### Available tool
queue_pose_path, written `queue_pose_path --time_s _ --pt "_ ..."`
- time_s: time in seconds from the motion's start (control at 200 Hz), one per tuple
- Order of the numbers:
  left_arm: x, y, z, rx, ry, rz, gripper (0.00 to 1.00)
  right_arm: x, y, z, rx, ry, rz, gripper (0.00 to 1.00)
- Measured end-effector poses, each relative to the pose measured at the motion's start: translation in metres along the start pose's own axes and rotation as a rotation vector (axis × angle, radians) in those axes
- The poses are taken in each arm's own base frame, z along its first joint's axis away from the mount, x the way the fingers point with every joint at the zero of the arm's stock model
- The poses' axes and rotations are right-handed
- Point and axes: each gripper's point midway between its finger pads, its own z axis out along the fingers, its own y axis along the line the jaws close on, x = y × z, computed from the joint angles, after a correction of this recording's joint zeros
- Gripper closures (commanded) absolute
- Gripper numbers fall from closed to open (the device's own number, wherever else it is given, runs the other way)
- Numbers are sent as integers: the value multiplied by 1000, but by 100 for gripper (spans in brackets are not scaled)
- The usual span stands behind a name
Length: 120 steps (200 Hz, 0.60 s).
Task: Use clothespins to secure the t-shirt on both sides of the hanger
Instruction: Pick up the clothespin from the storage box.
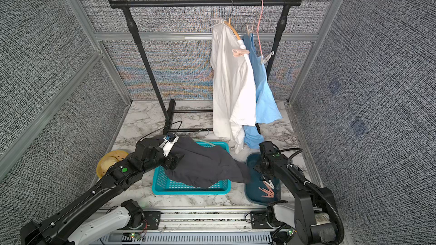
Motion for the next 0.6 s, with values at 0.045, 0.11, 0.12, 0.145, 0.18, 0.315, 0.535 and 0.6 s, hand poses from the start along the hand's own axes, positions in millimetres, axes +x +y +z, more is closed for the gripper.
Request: queue_pose_path --time_s 0.045,0.11,0.12,0.145,0.18,0.315,0.535,0.6 --pt "0 0 0 0 0 0 16 2 4 -3 -22 -4 -6 57" --pt "0 0 0 0 0 0 16 6 4 -6 -32 -10 -10 64" --pt "0 0 0 0 0 1 16 6 3 -6 -32 -10 -10 64" --pt "0 0 0 0 0 1 16 8 2 -7 -31 -10 -10 66" --pt "0 0 0 0 0 2 16 10 -1 -6 -21 -9 -7 67" --pt "0 0 0 0 0 3 16 15 -10 -2 23 8 -7 74" --pt "1 0 1 0 4 3 17 17 -10 1 31 18 -32 79" --pt "2 0 1 0 5 3 17 18 -9 1 27 16 -37 84"
